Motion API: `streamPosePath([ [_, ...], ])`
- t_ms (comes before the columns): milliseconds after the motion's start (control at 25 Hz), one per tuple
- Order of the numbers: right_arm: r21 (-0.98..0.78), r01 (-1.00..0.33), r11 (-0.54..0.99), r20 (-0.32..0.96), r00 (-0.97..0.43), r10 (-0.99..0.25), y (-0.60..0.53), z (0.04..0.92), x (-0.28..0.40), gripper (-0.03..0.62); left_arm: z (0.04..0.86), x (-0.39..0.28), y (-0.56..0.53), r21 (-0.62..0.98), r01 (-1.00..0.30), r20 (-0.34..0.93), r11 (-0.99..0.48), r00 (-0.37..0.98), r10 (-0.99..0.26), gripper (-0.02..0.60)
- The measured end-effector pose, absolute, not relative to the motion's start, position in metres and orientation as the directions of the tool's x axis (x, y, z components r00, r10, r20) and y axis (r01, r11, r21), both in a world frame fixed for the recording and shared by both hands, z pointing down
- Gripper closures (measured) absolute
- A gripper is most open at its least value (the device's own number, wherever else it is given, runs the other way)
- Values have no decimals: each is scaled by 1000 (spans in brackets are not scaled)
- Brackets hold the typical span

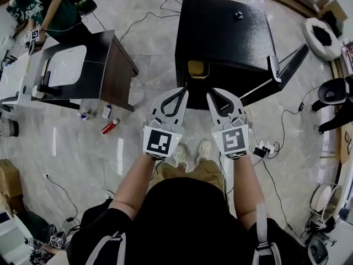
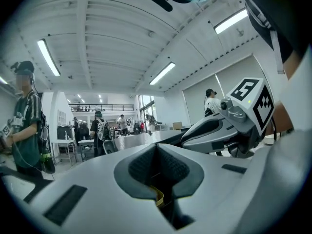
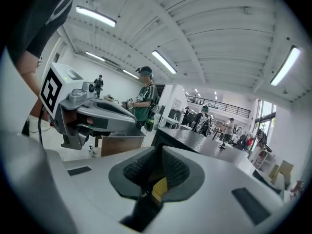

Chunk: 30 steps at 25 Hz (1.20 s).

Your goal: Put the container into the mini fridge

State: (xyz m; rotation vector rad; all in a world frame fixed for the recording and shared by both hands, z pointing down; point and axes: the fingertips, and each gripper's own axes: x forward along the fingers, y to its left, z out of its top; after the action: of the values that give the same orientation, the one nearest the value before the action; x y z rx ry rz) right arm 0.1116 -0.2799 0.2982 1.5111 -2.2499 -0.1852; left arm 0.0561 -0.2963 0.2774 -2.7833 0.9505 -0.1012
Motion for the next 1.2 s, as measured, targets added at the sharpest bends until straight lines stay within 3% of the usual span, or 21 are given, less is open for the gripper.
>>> streamPosePath([
  [640,332,-892,306,35,-312,-949,-249,224,94,553,208,48,-265,-202,-581,-110,-789,813,-571,558],
  [760,255,-924,284,-28,-301,-953,-247,217,95,553,206,48,-263,-223,-573,-111,-789,819,-563,558],
  [1200,241,-931,275,-64,-297,-953,-221,208,123,554,210,83,-241,-230,-566,-98,-792,823,-560,558],
])
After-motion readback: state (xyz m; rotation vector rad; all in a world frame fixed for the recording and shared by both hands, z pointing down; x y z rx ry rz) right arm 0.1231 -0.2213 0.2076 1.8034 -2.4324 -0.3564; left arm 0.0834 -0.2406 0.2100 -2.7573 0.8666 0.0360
